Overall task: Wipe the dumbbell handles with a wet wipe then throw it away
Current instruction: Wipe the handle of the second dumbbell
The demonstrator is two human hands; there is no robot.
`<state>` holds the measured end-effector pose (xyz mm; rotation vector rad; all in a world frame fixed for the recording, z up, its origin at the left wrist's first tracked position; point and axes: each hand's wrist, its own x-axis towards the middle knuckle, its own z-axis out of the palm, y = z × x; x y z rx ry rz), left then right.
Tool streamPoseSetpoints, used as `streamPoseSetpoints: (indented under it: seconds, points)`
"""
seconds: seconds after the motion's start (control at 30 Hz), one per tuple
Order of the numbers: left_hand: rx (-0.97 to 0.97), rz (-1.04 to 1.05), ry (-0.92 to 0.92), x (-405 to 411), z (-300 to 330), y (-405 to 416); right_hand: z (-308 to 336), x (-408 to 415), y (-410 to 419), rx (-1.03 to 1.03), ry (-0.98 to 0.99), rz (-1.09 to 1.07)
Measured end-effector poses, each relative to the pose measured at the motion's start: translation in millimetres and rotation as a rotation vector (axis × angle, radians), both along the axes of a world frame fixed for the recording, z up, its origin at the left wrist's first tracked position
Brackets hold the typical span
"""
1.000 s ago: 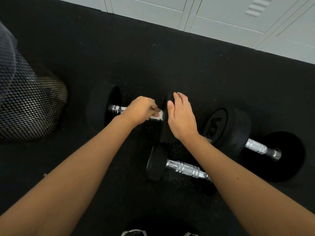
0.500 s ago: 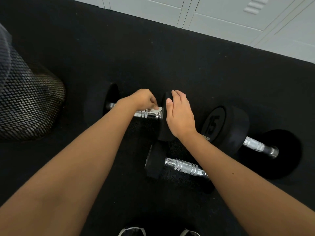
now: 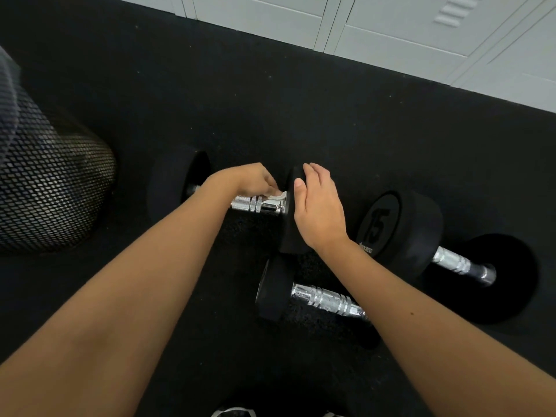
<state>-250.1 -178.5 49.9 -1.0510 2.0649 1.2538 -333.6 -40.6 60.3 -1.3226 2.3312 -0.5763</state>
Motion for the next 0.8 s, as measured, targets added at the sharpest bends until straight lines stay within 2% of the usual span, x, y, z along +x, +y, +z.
streamPoseSetpoints:
  seconds: [0.1,0.3,0.4,0.63,0.73,0.8]
  points:
    - [-0.04,0.014,0.07,12,-2,-2,0,0,0,0.001,-0.002,0.003]
    - [-0.133,-0.088,0.03,-7,2,3,-1,0,0,-0.006,0.004,-0.007]
    - [-0.165,-0.121,0.09,-3,5,4,-1,0,1,-0.011,0.005,-0.004]
    - [-0.153,-0.011,0.139,6,0,7,-1,1,1,-0.016,0.008,-0.006]
    - [-0.255,-0.008,0.212,9,-4,21,-2,0,1,-0.02,0.013,-0.006]
    - [-0.435,-0.094,0.298,23,-7,33,-4,0,0,-0.023,0.007,-0.009]
